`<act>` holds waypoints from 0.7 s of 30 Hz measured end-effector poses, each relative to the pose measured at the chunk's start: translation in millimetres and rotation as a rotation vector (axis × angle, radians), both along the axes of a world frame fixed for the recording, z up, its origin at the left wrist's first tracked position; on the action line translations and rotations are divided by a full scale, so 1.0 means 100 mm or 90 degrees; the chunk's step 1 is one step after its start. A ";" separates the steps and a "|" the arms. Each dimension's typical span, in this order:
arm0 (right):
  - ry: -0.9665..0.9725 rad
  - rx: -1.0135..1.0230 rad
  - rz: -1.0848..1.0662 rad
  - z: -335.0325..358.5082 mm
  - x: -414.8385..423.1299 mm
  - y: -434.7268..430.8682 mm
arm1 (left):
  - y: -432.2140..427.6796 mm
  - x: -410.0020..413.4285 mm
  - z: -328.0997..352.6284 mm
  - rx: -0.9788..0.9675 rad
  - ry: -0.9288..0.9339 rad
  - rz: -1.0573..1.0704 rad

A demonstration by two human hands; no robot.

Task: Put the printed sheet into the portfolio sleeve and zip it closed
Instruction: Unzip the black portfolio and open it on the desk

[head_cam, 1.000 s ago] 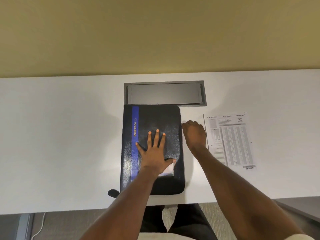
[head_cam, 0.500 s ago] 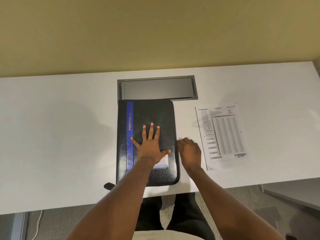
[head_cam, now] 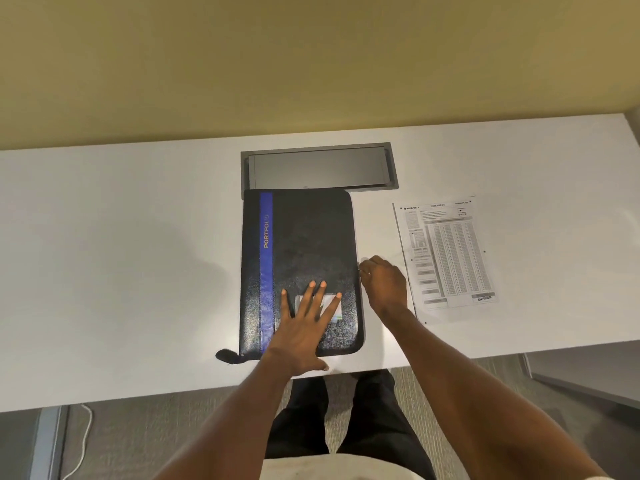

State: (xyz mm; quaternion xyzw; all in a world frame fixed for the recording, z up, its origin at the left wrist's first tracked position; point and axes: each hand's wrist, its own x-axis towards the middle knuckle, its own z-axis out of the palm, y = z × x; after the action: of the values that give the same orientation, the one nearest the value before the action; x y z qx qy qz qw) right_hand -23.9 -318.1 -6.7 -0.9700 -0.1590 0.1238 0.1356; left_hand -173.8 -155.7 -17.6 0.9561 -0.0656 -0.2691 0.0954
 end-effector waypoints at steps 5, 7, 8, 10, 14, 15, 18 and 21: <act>-0.005 -0.004 -0.003 -0.01 0.02 0.00 | -0.04 0.03 0.05 -0.003 -0.001 0.028; -0.011 -0.010 -0.006 -0.03 0.02 -0.01 | -0.05 0.06 0.06 -0.009 0.005 0.039; -0.013 -0.009 -0.009 -0.03 0.03 -0.02 | -0.05 0.09 0.06 -0.012 0.006 0.045; -0.013 -0.008 -0.008 -0.02 0.03 -0.05 | -0.06 0.15 0.07 -0.016 0.005 0.049; -0.002 -0.015 -0.007 -0.01 -0.05 -0.16 | -0.08 0.22 0.08 -0.024 0.007 0.054; 0.006 -0.008 -0.014 0.00 -0.09 -0.19 | -0.08 0.22 0.08 -0.022 0.009 0.053; 0.019 0.047 -0.059 0.03 -0.30 -0.26 | -0.08 0.21 0.09 -0.018 0.010 0.046; 0.022 0.107 -0.105 0.02 -0.60 -0.37 | -0.08 0.20 0.12 -0.025 0.010 0.044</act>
State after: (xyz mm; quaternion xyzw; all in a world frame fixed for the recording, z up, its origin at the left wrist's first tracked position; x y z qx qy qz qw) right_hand -84.0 -355.4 -4.3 -0.9628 -0.0860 0.1152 0.2286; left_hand -153.3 -163.6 -5.4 0.9536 -0.0373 -0.2717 0.1240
